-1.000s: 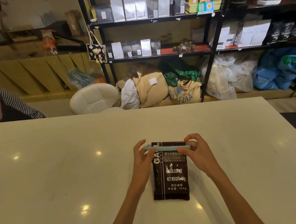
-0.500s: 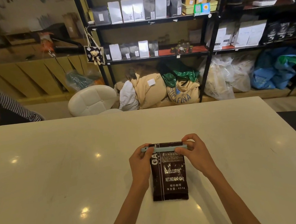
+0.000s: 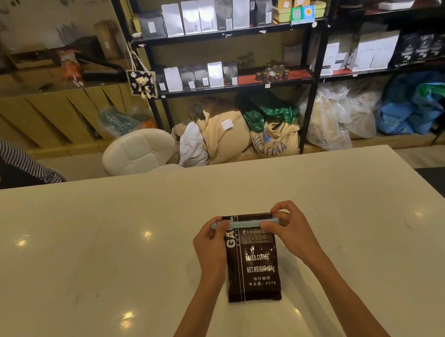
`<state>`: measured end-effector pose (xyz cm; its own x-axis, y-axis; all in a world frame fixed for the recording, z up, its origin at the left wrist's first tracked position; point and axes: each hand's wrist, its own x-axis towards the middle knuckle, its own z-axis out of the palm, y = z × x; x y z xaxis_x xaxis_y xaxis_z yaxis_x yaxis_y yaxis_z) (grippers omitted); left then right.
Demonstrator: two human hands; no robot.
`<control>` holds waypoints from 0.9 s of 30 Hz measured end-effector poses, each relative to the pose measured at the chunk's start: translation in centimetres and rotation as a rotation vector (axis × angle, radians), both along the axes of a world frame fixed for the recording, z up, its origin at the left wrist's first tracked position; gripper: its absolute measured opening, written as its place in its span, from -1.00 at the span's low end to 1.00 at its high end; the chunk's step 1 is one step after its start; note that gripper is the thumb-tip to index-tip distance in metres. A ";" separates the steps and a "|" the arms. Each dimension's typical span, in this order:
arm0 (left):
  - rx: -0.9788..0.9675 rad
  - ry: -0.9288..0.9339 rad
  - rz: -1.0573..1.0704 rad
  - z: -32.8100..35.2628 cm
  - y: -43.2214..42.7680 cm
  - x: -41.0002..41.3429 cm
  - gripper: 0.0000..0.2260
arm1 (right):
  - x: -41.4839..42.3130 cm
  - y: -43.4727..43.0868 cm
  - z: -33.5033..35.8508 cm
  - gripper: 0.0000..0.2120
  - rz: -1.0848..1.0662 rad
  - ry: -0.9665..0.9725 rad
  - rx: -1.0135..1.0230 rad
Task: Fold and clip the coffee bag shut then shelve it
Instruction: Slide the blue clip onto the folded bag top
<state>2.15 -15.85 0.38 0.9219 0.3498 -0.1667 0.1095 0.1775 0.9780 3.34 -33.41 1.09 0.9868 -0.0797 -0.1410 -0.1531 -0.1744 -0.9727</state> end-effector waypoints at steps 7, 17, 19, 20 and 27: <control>0.003 -0.032 -0.290 -0.4 -0.6 -1.1 -0.73 | 0.0 0.1 0.0 -0.69 -0.122 -0.006 0.180; 0.137 -0.065 -0.256 1.4 -0.9 -2.3 -0.84 | -2.5 3.7 1.2 -0.73 -0.090 0.001 0.373; 0.124 -0.059 -0.281 2.6 -0.5 -3.1 -0.83 | -2.6 4.3 1.9 -0.72 -0.120 -0.016 0.338; 0.113 -0.055 -0.297 3.3 -0.3 -3.5 -0.81 | -2.7 4.6 2.3 -0.72 -0.139 -0.024 0.311; 0.139 -0.038 -0.400 4.2 0.4 -6.0 -0.57 | -3.2 4.9 5.2 -0.48 -0.203 0.008 0.227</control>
<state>-3.82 -15.42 4.62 0.9941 -0.0199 -0.1065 0.1064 -0.0050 0.9943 0.11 -28.46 6.26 0.9526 -0.2413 -0.1852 -0.1701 0.0819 -0.9820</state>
